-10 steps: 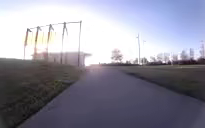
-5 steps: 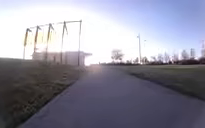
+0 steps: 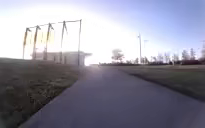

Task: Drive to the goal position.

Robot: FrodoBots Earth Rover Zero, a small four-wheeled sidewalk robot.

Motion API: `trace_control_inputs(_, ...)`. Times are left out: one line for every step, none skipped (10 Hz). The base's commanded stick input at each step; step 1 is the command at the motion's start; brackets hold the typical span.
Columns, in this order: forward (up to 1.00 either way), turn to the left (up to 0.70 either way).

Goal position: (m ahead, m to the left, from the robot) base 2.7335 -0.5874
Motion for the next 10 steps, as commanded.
trace_control_inputs(0.5,0.0)
trace_control_inputs(0.5,0.0)
trace_control_inputs(0.5,0.0)
trace_control_inputs(0.5,0.0)
trace_control_inputs(0.5,0.0)
trace_control_inputs(0.5,0.0)
trace_control_inputs(0.5,0.0)
trace_control_inputs(0.5,0.0)
trace_control_inputs(0.5,0.0)
trace_control_inputs(0.5,0.0)
